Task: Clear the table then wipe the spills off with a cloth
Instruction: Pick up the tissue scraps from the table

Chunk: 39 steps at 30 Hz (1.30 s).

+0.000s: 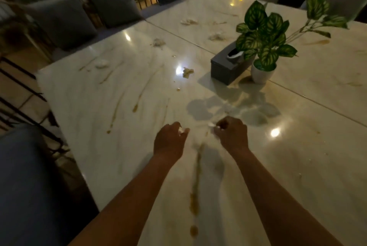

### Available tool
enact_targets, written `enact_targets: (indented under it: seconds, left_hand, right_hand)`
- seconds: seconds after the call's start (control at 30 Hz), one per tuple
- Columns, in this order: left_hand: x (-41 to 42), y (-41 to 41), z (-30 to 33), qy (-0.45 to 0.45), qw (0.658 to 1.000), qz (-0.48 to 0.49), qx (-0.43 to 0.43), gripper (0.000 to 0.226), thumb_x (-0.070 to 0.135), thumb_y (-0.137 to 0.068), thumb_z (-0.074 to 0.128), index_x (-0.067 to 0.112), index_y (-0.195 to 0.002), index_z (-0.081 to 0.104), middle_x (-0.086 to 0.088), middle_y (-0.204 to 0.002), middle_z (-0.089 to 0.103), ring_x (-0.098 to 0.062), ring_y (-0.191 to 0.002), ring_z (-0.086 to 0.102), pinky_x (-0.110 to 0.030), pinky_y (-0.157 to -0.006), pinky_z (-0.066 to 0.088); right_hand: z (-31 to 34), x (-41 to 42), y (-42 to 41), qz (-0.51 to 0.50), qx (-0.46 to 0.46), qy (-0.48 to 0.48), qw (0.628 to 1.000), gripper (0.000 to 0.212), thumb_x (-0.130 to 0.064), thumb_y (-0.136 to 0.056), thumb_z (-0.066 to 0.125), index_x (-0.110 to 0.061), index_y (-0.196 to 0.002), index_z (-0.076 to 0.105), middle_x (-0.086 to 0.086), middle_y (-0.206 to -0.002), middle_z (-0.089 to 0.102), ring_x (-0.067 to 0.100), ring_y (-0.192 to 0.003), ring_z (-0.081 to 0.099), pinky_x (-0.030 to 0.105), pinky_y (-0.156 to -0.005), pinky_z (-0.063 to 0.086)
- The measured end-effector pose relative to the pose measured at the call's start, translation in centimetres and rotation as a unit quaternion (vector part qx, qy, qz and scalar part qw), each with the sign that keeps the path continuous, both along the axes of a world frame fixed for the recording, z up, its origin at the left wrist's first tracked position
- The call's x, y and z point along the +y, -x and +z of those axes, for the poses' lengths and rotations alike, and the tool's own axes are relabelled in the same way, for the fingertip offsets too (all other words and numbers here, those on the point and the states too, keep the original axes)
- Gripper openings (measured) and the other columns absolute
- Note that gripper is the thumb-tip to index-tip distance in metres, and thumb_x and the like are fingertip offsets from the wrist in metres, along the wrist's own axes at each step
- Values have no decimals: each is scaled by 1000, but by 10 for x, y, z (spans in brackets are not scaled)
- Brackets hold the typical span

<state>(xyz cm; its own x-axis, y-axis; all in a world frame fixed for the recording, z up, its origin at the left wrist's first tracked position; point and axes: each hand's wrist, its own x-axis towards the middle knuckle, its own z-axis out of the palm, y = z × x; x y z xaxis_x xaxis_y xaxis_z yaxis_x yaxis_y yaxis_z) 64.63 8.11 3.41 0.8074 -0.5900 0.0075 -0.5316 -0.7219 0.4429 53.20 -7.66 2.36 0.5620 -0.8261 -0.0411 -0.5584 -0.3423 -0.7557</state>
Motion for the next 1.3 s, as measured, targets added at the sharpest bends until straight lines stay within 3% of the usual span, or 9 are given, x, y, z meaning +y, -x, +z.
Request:
enact_targets:
  seconds: [0.2, 0.3, 0.43, 0.57, 0.7, 0.9, 1.13, 1.2, 1.3]
  left_hand:
    - [29, -28, 27, 43, 978, 51, 199, 56, 55, -106, 30, 13, -110, 67, -8, -108, 69, -28, -101, 63, -37, -85, 46]
    - [41, -59, 26, 99, 949, 35, 299, 52, 53, -106, 31, 14, -109, 65, -8, -108, 69, -25, -97, 65, -43, -89, 54]
    - [57, -115, 28, 132, 919, 38, 370, 35, 35, -108, 36, 11, -111, 62, -11, -105, 65, -22, -81, 60, -33, -63, 53]
    - [78, -167, 38, 151, 899, 60, 407, 34, 33, -106, 42, 9, -112, 64, -10, -97, 67, -26, -80, 67, -33, -61, 57]
    - [92, -213, 44, 144, 911, 59, 382, 33, 36, -105, 47, 10, -106, 68, -7, -89, 70, -23, -78, 70, -30, -57, 55]
    - [100, -257, 59, 118, 955, 48, 269, 38, 20, -105, 39, 17, -84, 71, -2, -83, 66, -13, -71, 58, -25, -60, 40]
    - [109, -314, 85, 63, 981, 77, 168, 72, 68, -99, 35, 7, -72, 65, 1, -73, 67, -25, -80, 68, -30, -68, 46]
    - [106, -328, 85, 37, 984, 64, 162, 86, 88, -76, 47, 6, -80, 72, 3, -73, 71, -18, -77, 68, -26, -68, 48]
    - [89, -353, 72, 13, 982, 42, 183, 72, 56, -77, 82, 4, -124, 65, -3, -119, 71, -20, -112, 66, -20, -88, 43]
  right_hand:
    - [31, 110, -50, -52, -192, -269, 943, 7, -12, -78, 83, -11, -79, 76, 6, -67, 73, 22, -65, 73, 35, -66, 63]
    - [30, 139, -85, -77, -202, -271, 938, 4, -13, -83, 77, -16, -84, 78, 1, -72, 75, 18, -69, 73, 36, -71, 62]
    - [36, 162, -132, -88, -206, -283, 932, 11, -17, -88, 71, -23, -89, 80, -2, -77, 76, 8, -69, 68, 29, -70, 54]
    - [47, 179, -172, -36, -174, -324, 929, 27, -8, -91, 59, -25, -98, 78, -2, -87, 77, 16, -85, 71, 30, -73, 53]
    - [60, 193, -217, -2, -171, -328, 929, 21, -8, -87, 69, -26, -95, 76, -7, -85, 77, 5, -79, 71, 18, -65, 49]
    - [71, 186, -258, 27, -153, -348, 925, 22, -9, -91, 61, -20, -101, 77, 0, -94, 77, 18, -93, 72, 33, -76, 55]
    - [62, 153, -288, -20, -122, -214, 969, 18, -17, -92, 64, -25, -102, 77, -5, -98, 75, 15, -87, 68, 38, -80, 58]
    - [57, 139, -294, -23, -74, -137, 988, 22, -20, -91, 65, -24, -110, 75, -7, -105, 73, 10, -90, 64, 30, -88, 52]
    - [47, 112, -306, -40, 0, -63, 997, 28, -27, -92, 63, -27, -120, 68, -4, -124, 67, 15, -104, 63, 25, -90, 44]
